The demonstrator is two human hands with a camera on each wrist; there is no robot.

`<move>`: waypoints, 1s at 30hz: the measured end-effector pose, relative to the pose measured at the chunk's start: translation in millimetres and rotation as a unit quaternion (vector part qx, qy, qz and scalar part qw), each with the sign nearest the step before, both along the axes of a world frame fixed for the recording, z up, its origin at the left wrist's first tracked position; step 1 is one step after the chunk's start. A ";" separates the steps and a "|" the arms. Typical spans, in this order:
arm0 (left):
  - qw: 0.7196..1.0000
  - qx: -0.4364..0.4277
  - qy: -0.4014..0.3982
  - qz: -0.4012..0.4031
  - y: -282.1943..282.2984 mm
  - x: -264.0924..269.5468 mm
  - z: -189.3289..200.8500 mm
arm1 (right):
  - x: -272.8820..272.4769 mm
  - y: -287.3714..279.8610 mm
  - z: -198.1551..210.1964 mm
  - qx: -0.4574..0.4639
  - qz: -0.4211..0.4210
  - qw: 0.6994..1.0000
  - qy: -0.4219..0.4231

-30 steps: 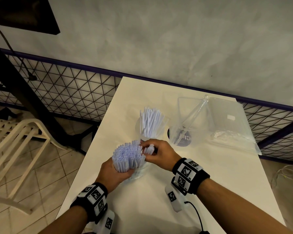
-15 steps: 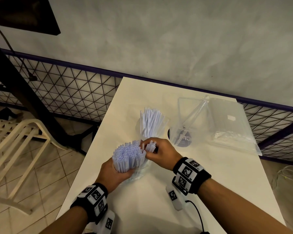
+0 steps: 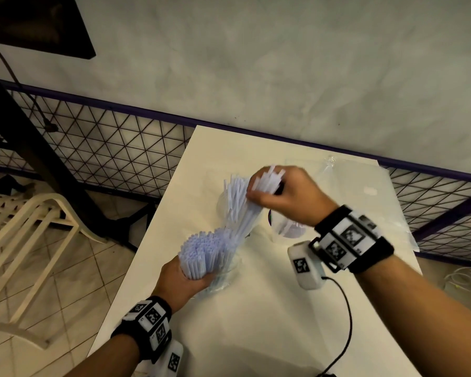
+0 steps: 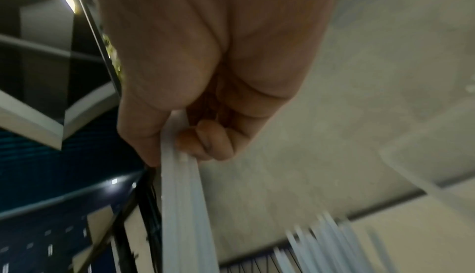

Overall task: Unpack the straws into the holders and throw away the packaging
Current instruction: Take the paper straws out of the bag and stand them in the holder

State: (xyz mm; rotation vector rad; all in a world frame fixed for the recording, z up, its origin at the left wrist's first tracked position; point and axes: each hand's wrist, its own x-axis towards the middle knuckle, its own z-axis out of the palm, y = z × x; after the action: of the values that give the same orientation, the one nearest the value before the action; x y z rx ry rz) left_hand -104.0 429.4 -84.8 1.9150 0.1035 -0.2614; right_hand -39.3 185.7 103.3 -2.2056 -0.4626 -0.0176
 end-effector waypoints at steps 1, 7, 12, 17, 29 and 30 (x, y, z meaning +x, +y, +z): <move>1.000 -0.001 0.001 0.001 0.6 0.1 -0.8 | 4.0 -3.5 13.8 0.004 0.004 1.000 -0.010; 1.000 -0.005 0.006 0.013 0.1 -0.1 -2.6 | 31.5 -22.7 70.1 0.034 -0.029 0.995 -0.091; 1.000 -0.017 0.013 0.020 0.5 0.2 -4.9 | 57.6 -16.7 35.3 -0.045 -0.041 0.997 -0.054; 0.999 -0.033 0.018 0.023 1.0 -0.2 -6.2 | 61.4 -3.3 -22.5 -0.147 -0.039 0.985 0.083; 0.999 -0.030 0.014 0.019 1.5 0.6 -5.2 | 49.0 21.3 -35.7 -0.222 0.012 0.974 -0.035; 0.999 -0.027 0.011 0.018 1.6 0.7 -5.4 | 51.1 25.8 -36.9 -0.234 0.010 0.971 -0.049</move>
State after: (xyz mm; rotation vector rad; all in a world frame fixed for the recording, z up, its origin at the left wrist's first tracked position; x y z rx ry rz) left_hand -103.3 431.0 -90.2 1.8562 0.1439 -0.2576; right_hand 11.8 211.4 66.4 -2.6718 -0.5915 -0.0067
